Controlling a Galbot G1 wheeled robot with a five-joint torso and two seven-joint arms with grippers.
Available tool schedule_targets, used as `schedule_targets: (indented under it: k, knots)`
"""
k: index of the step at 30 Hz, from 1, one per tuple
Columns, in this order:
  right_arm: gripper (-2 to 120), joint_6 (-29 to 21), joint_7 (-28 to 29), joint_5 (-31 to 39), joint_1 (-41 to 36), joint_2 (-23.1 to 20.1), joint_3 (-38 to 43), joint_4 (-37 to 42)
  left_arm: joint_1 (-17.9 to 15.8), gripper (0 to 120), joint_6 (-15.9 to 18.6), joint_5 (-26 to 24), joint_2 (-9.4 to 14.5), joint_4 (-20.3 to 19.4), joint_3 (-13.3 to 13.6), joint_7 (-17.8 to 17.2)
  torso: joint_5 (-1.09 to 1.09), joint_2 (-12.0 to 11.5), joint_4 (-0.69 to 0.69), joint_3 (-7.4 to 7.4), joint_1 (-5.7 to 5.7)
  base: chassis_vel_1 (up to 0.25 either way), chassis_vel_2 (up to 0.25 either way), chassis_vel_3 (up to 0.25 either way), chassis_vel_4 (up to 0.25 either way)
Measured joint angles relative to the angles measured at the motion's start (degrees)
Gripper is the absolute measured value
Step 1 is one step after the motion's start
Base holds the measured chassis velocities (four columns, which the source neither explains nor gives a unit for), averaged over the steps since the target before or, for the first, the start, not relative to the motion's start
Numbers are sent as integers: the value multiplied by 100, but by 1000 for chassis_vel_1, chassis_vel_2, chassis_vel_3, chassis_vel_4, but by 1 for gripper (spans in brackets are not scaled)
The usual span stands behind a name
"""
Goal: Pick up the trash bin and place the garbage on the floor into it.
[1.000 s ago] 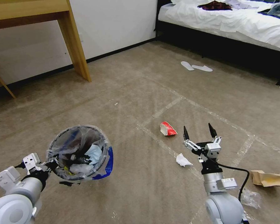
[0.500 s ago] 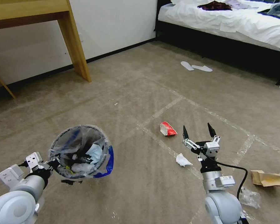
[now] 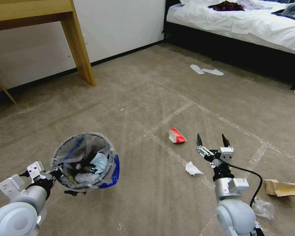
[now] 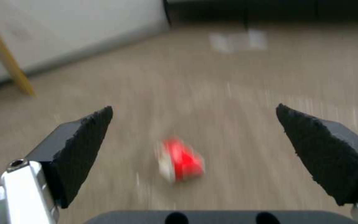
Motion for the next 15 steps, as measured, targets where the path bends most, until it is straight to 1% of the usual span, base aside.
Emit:
schedule_targets:
  k: [1,3,4,5,6,7,8,9,10,11,13,15]
  knots:
    - [100,0,0,0,0,0,0,0,0,1,0,0,0,0,0,0,0,0,0,0,0,0,0,0,0]
    - [100,-671,549,592,196,4,-114,-89,28,1,-10,21,-32,-25,-7,7,0,0,0,0,0,0,0,0,0]
    - [100,-1120,967,1180,365,41,-151,-165,55,1,-12,24,-47,-61,-25,12,1,0,0,0,0,0,0,0,0]
    - [100,-1120,967,1180,365,41,-151,-165,55,1,-12,24,-47,-61,-25,12,1,0,0,0,0,0,0,0,0]
    - [100,-1508,1359,1828,531,90,-157,-283,77,1,-15,24,-56,-85,-49,14,1,0,0,0,0,0,0,0,0]
    - [100,-1720,1690,2309,673,140,-152,-450,98,1,-19,24,-57,-105,-71,14,1,0,0,0,0,0,0,0,0]
    - [100,-1720,1690,2309,673,140,-152,-450,98,1,-19,24,-57,-105,-71,14,1,0,0,0,0,0,0,0,0]
    - [100,-1826,1953,2621,790,181,-139,-674,118,1,-24,26,-56,-119,-90,14,1,0,1,0,0,0,0,0,0]
    - [100,-1850,2086,2780,886,214,-118,-930,133,1,-27,24,-55,-136,-107,14,1,0,0,1,0,0,0,0,0]
    - [100,-1850,2086,2780,886,214,-118,-930,133,1,-27,24,-55,-136,-107,14,1,0,0,1,0,0,0,0,0]
    - [100,-1853,2187,2962,1115,285,-73,-1549,155,1,-38,22,-48,-150,-131,15,1,0,-1,0,0,0,0,0,0]
    - [100,-1843,2186,2971,1168,302,-69,-1689,158,1,-38,22,-48,-150,-132,15,0,0,-1,0,0,0,0,0,0]
